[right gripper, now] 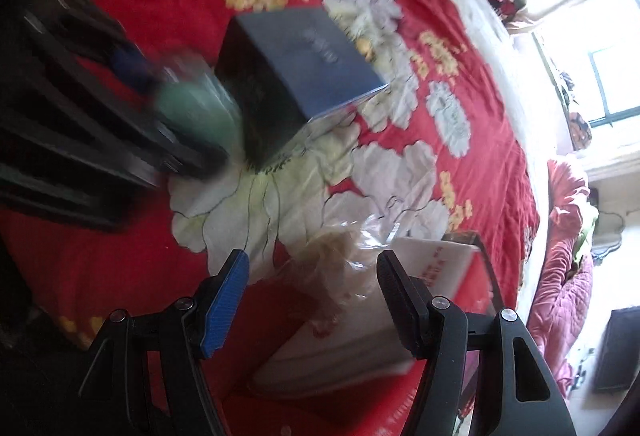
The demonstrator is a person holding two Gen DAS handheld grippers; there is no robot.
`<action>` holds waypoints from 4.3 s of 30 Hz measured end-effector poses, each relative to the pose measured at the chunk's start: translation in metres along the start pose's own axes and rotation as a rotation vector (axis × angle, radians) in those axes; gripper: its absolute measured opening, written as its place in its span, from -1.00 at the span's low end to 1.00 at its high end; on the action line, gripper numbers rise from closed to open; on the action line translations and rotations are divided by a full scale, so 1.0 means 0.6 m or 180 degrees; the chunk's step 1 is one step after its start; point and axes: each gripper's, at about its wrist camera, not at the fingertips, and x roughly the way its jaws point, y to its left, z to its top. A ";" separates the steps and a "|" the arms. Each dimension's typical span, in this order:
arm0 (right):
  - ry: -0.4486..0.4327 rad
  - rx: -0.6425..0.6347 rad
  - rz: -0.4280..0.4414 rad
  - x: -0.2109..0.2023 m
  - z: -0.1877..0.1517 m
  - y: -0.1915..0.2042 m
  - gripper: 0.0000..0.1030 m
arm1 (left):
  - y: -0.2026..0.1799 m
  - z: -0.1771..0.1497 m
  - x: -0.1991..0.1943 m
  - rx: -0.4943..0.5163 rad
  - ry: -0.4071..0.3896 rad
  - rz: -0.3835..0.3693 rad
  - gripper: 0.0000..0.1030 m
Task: Organize soft objects
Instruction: 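Grasp the bagged green ball with the left tool while the right tool grasps the bagged bread roll, then lift and carry the bagged ball and bread roll over the pink tray, then lower both bags into the tray and open both tools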
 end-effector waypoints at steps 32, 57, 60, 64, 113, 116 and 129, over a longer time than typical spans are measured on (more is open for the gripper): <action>-0.1924 0.3633 0.1746 -0.285 -0.233 -0.191 -0.03 | -0.197 -0.031 -0.200 0.0738 -0.0610 0.0018 0.04; -0.1927 0.4687 0.0600 -0.355 -0.590 -0.264 -0.02 | -0.497 -0.041 -0.130 0.1633 -0.0510 -0.0048 0.04; -0.1836 0.4751 0.0526 -0.343 -0.616 -0.265 -0.02 | -0.522 -0.048 -0.104 0.1721 -0.0428 -0.0074 0.04; -0.1728 0.4772 0.0522 -0.320 -0.627 -0.262 -0.02 | -0.547 -0.067 -0.068 0.1802 -0.0303 -0.0107 0.04; -0.0945 0.3753 0.0491 -0.102 -0.533 -0.172 -0.01 | -0.519 -0.036 0.147 0.1730 0.0227 0.0154 0.05; -0.0946 0.3738 0.0498 -0.088 -0.533 -0.164 -0.01 | -0.518 -0.037 0.148 0.1722 0.0229 0.0158 0.06; -0.0879 0.3632 0.0328 -0.065 -0.526 -0.155 0.03 | -0.520 -0.036 0.154 0.1737 0.0220 0.0163 0.06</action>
